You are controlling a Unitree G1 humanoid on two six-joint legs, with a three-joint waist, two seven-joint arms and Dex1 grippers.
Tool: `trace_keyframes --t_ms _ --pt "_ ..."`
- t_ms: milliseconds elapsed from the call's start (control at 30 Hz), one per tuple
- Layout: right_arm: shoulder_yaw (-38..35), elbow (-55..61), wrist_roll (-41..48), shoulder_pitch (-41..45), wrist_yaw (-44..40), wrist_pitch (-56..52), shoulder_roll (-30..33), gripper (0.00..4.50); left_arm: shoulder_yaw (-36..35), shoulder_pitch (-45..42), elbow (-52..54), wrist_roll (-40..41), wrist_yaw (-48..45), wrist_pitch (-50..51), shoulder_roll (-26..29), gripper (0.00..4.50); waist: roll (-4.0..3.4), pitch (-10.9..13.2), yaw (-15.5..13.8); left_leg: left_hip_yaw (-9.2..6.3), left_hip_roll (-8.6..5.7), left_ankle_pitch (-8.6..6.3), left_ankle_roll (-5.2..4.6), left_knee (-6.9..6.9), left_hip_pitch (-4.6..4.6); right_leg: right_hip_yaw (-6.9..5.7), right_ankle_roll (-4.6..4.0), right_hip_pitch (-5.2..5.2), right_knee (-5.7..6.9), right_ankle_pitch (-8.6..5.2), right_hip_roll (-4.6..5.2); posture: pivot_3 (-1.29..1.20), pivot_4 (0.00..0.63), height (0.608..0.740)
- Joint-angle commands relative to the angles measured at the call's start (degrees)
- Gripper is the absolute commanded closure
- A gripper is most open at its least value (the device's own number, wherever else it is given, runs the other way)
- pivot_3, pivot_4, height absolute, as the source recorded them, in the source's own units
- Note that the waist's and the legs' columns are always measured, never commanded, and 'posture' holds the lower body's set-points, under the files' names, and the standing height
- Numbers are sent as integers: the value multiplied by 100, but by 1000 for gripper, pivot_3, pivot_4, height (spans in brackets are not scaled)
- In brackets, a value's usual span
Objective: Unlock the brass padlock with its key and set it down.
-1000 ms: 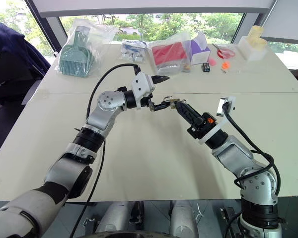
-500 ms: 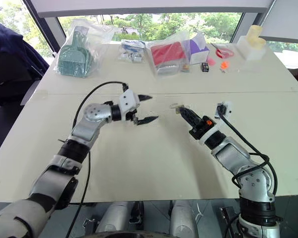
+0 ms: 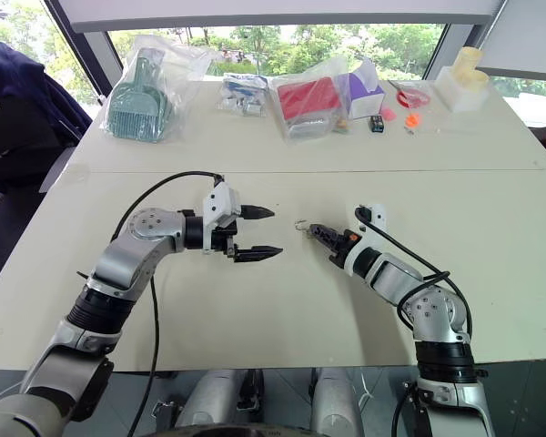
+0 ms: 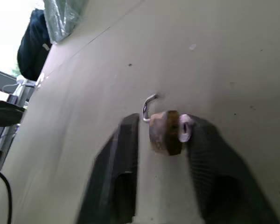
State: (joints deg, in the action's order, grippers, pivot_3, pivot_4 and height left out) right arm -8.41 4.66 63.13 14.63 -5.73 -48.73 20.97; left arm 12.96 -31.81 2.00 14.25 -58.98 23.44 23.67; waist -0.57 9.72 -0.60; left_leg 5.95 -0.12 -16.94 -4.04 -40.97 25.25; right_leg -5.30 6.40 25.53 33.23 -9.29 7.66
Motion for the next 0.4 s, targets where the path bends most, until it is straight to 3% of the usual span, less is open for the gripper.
trace_keyframes --t_ms 33,100,267,400 --pt "-198 179 -163 -61 -101 -118 141 1050 -165 -190 65 79 61 -8 57 292 0 0 -7 -1 0 -1 -1 0 -1 0 0 -2 0 0 -1 0 150 735" --pt "-304 498 -393 -286 -101 -174 504 12 -163 -187 48 68 30 -10 122 292 -1 -1 -20 -2 0 -1 -1 -1 -4 0 0 -7 0 -1 0 0 150 735" --pt "-804 1956 -664 -1449 -950 -57 1707 12 -257 -78 63 222 -8 181 274 292 -5 -2 -117 -1 -7 -4 -5 -2 1 0 0 -8 -11 -2 7 0 150 735" --pt "-1463 2382 -614 -2182 -1674 209 2048 12 -368 115 113 315 164 223 211 292 -7 0 -135 1 1 -6 -6 0 -1 0 3 -5 -10 -3 0 0 150 735"
